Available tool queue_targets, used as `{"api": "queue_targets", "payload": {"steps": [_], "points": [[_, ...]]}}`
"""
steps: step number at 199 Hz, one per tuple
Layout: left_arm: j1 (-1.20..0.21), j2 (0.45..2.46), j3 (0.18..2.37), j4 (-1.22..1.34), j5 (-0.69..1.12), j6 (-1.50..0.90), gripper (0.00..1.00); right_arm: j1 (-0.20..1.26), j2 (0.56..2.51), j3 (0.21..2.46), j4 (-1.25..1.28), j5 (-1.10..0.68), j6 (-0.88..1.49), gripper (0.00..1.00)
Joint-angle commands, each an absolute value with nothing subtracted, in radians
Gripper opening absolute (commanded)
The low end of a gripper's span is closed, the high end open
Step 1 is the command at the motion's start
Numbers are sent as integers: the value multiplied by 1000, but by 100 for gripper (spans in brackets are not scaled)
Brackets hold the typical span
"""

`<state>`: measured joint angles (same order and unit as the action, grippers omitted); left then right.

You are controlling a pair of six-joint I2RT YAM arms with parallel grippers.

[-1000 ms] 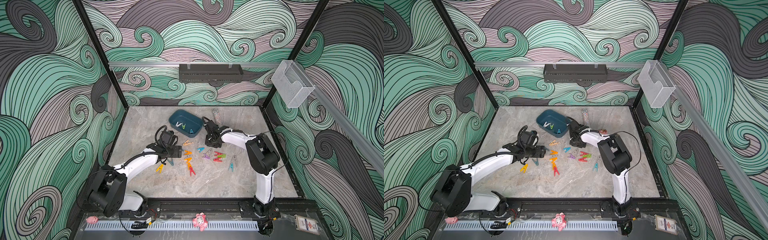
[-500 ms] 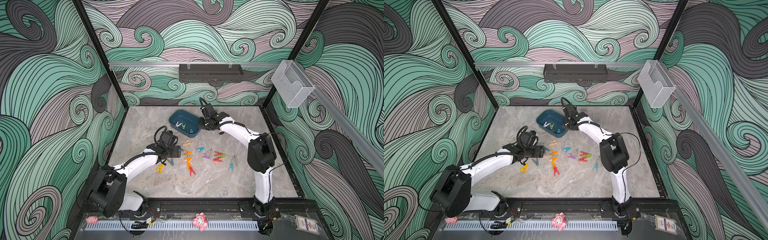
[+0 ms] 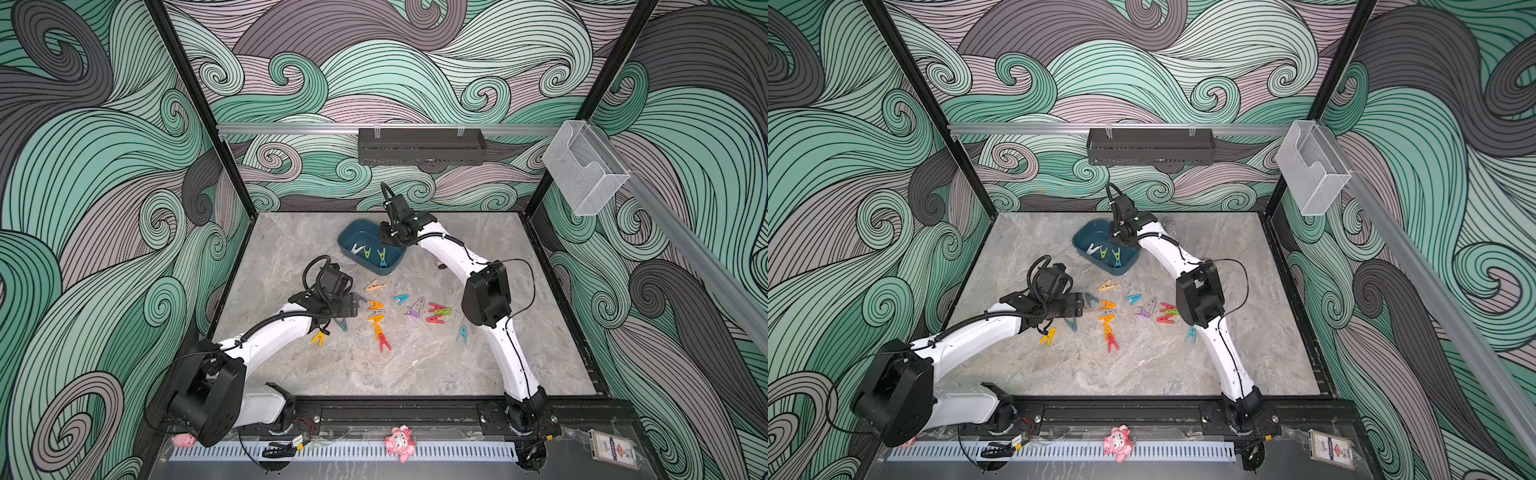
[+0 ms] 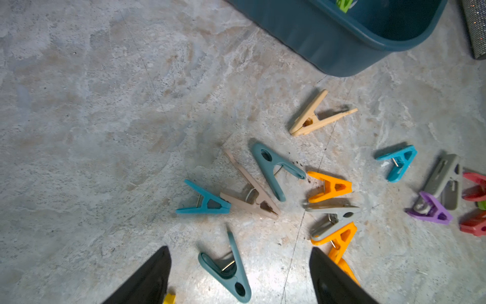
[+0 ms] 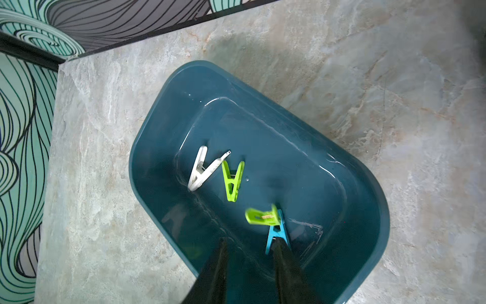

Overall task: Put the clothespins into the storage box
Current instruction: Place the clothespin in the storage box, then pick up the clothespin from the center of the board.

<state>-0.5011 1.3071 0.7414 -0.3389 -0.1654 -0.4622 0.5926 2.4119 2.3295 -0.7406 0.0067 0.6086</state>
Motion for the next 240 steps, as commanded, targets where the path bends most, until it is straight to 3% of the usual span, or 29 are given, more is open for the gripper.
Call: {"api": "queue_targets", "payload": {"steps": [1,53,111,142,187,240], "points": [[-506,1299,749,-350,-197,-482,85,597,2404,2360,-788,0,598,41],[-484,1293,799,-436,-291,-470,85,606,2264,2241,-791,23,558,43],[-285,1282,816,-661,-11,-527,80,665,1968,1821,-686,89,528,44],[-263,1241,780,-745,15,-577,79,690,1841,1614,-633,101,564,44],[-265,1242,704,-688,26,-609,78,711,1743,1447,-589,82,641,47],[-285,1370,695,-616,4,-614,74,739,1735,1411,-579,87,668,48]]}}
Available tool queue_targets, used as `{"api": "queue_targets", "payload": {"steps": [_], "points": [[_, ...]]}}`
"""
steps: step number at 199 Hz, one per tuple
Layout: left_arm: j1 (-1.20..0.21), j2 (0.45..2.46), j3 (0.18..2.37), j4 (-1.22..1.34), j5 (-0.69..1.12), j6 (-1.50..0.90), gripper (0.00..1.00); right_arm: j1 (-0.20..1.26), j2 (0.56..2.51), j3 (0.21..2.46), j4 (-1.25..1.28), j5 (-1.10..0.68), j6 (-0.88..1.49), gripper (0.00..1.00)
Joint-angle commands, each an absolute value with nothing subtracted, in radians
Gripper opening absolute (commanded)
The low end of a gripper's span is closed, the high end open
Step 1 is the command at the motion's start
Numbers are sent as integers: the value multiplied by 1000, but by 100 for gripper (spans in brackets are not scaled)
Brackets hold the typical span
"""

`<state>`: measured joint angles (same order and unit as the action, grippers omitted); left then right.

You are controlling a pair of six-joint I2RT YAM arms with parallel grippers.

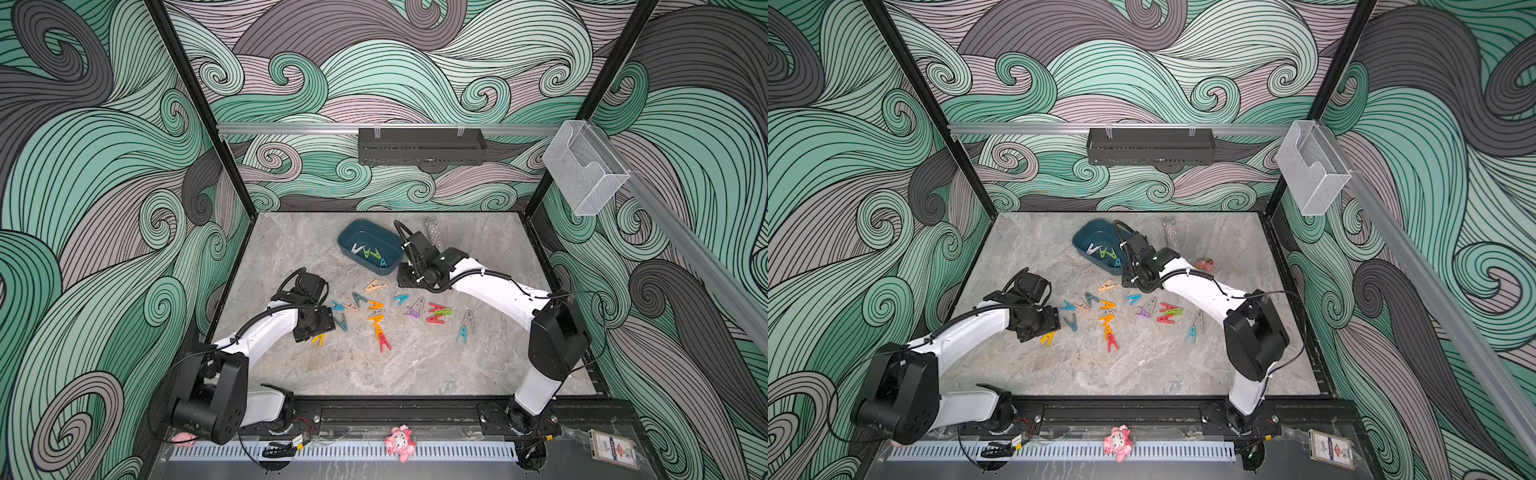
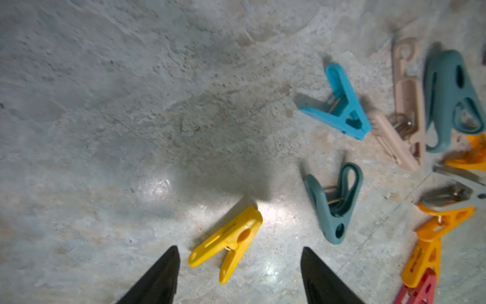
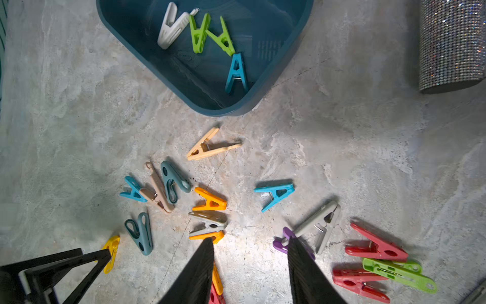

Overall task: Put the clothespins into the storage box
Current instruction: Pick up the clothespin from the center of the board.

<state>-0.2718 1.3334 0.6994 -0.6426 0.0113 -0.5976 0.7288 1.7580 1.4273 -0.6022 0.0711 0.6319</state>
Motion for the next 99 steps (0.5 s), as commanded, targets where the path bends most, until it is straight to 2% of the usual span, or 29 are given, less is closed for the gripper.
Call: {"api": "queue_targets", "payload": {"steps": [1,39,99], "points": [[-286,1371,694,-616,3,-614,74,738,1735,1410,-579,87,668,48],[-301,1395,685,-574,-8,-612,70,744,1748,1410,-574,87,672,48],[-402,1447,687,-560,12,-651,68,751,1761,1415,-571,94,670,48]]}}
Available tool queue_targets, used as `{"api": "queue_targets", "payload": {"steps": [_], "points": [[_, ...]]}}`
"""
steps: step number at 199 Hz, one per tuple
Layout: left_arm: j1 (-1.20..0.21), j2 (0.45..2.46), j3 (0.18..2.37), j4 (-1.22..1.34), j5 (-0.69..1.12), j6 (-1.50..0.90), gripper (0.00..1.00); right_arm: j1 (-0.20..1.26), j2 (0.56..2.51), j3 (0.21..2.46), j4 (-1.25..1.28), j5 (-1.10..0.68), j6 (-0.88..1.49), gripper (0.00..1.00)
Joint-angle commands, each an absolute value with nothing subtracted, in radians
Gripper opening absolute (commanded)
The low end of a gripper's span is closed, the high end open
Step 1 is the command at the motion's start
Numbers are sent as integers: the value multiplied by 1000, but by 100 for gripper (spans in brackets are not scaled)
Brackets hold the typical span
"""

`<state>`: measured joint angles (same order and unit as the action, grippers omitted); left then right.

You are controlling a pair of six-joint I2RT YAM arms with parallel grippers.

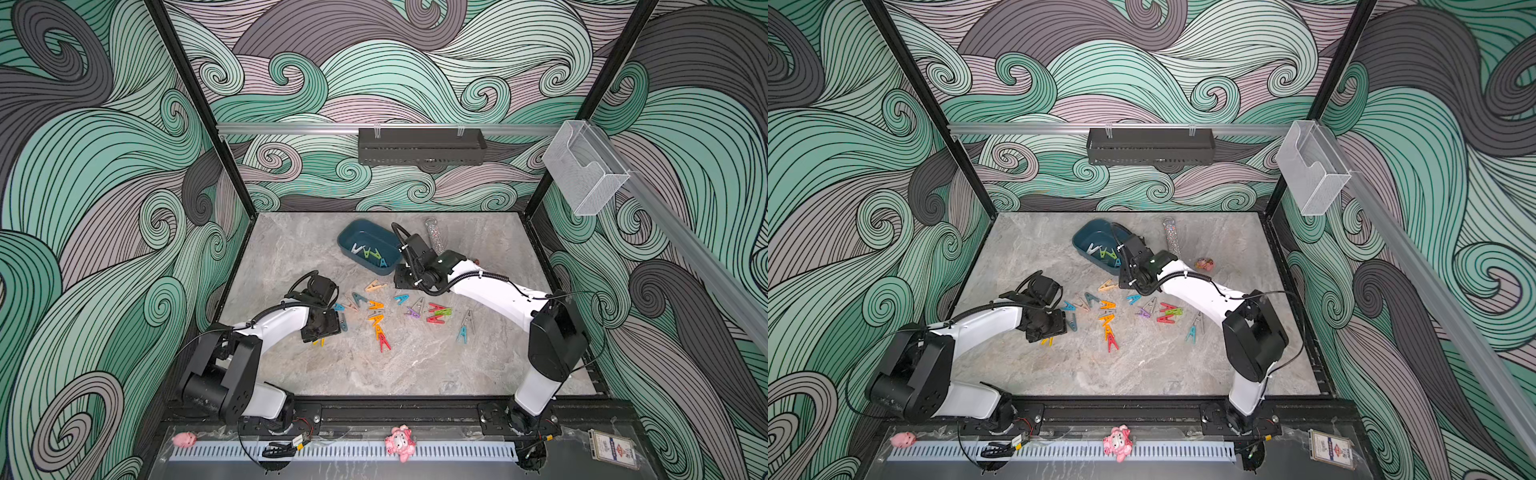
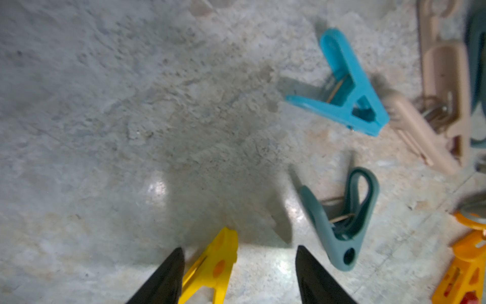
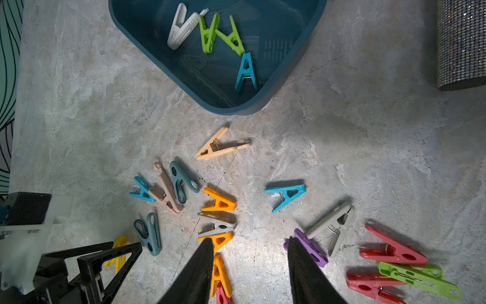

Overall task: Put the clothespins into the storage box
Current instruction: Pick up the clothespin from the center of the board.

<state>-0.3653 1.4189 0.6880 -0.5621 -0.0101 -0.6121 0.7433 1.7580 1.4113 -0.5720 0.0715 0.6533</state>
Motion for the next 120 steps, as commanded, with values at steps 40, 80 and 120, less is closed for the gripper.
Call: {"api": "queue_targets", "payload": {"steps": [40,80,120], "points": [[-415,1427,690,-585,7,-662,65,750,1760,1410,-575,100,667,48],[-414,1433,700,-630,-45,-657,58,752,1768,1414,-568,98,669,48],[-416,1434,692,-640,-64,-664,49,752,1775,1414,-570,97,667,49]]}}
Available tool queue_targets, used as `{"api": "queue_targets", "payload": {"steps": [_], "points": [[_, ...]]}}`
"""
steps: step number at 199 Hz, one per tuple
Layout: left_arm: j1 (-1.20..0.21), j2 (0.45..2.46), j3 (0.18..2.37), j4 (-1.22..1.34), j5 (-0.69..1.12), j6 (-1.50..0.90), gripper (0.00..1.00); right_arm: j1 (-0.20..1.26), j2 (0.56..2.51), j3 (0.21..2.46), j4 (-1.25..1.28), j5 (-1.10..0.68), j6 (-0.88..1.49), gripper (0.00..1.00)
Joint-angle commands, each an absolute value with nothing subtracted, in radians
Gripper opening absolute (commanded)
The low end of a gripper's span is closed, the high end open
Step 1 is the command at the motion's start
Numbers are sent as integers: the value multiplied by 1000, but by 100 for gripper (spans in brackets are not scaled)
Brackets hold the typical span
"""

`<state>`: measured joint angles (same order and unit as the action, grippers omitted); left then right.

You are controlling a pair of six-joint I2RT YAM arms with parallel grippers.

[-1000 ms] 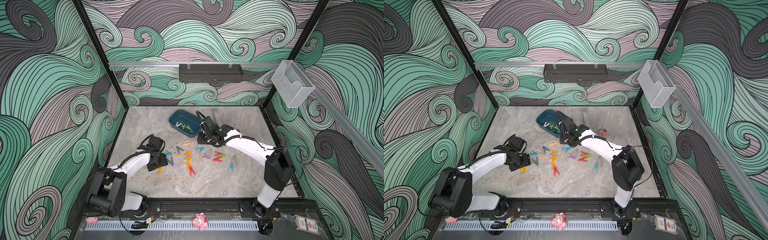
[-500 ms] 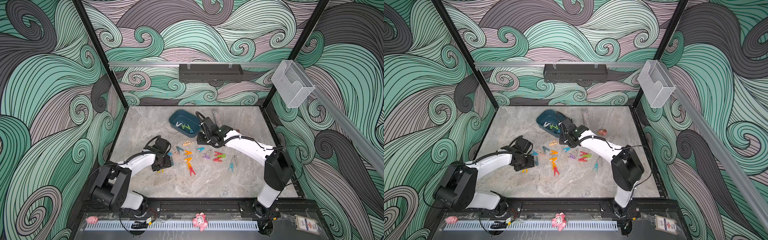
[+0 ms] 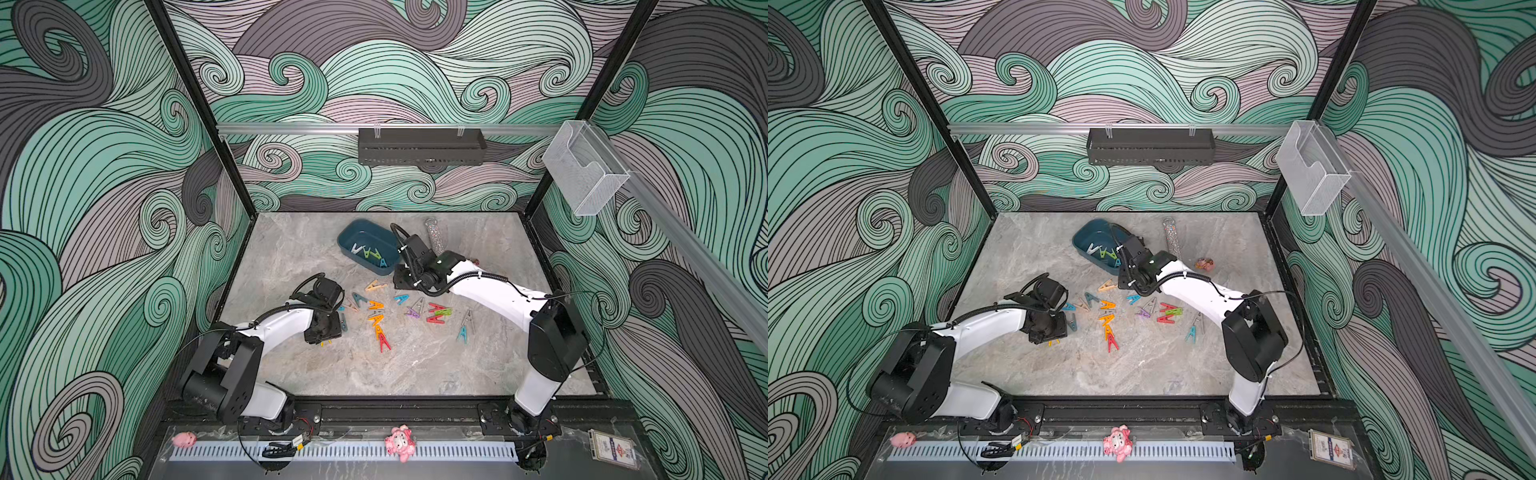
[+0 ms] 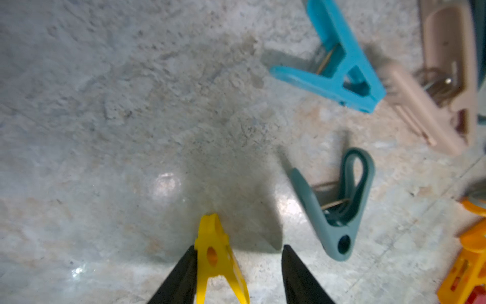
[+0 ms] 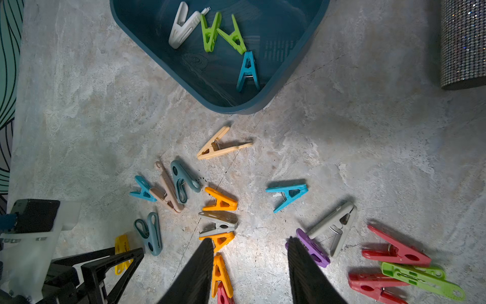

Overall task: Put the clothespins into the storage box
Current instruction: Pick up the clothespin from the center of the board.

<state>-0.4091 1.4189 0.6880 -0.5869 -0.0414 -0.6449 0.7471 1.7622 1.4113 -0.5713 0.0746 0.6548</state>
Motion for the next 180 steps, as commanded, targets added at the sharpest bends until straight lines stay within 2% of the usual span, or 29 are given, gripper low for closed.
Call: {"api": "queue_targets", "payload": {"steps": [1,73,180], "points": [[-416,1434,692,-639,-64,-664,49,752,1776,1414,-570,97,667,48],[-415,1427,699,-663,-96,-666,33,753,1788,1418,-565,95,672,49],[-415,1365,718,-675,-107,-666,30,755,1781,1407,-565,100,673,48]]}}
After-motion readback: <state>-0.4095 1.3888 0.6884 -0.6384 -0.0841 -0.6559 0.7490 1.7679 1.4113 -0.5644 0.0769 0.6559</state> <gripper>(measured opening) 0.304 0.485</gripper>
